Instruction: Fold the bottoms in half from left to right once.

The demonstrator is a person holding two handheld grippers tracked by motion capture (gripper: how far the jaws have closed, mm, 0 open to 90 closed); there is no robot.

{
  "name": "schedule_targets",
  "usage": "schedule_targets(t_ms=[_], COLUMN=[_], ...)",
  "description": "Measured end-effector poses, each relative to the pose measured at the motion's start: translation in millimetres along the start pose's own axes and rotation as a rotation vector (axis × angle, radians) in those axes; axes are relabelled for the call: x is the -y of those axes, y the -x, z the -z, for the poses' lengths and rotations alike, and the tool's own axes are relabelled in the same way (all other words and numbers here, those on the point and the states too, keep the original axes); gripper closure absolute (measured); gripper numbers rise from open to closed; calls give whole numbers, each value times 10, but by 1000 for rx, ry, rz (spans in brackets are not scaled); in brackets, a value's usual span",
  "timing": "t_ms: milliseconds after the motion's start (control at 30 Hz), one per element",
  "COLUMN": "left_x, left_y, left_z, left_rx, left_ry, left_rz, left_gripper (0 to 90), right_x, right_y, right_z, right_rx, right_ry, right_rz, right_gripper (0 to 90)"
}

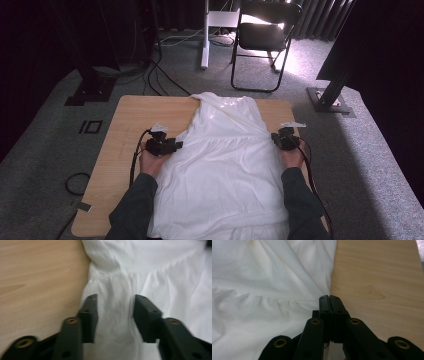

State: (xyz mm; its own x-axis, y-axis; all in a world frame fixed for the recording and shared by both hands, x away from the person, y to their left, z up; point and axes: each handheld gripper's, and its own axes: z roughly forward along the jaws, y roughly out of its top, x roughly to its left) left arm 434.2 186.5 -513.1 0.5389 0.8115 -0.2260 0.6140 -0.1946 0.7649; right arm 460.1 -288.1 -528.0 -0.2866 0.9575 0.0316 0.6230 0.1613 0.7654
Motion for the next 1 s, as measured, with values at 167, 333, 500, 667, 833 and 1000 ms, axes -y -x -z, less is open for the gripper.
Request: schedule_targets(t_ms=[167,333,500,667,833,1000], left_x=[-151,-93,8,171,505,824], left_y=[-10,-41,-46,34,138,325], left_z=[-162,-498,-496,-305,27,352], left_rx=[-22,-78,-82,-103,-97,-83], left_ry=[-38,-129,-138,-143,-124,-136], left_rz=[-15,-16,-52,-121,-133,-157], left_gripper=[387,418,812,858,856,848], right_x=[61,112,140,245,503,825], right_y=[-1,-29,-31,-149,-310,-528], right_z=[-159,-252,-234,-121,141,492], right_rx=[14,14,3,-17,-81,-104], right_ry=[-46,-72,-66,-68,-61,-63], right_rz=[-2,0,-12,21,29,65], right_gripper=[887,880,884,891,892,892])
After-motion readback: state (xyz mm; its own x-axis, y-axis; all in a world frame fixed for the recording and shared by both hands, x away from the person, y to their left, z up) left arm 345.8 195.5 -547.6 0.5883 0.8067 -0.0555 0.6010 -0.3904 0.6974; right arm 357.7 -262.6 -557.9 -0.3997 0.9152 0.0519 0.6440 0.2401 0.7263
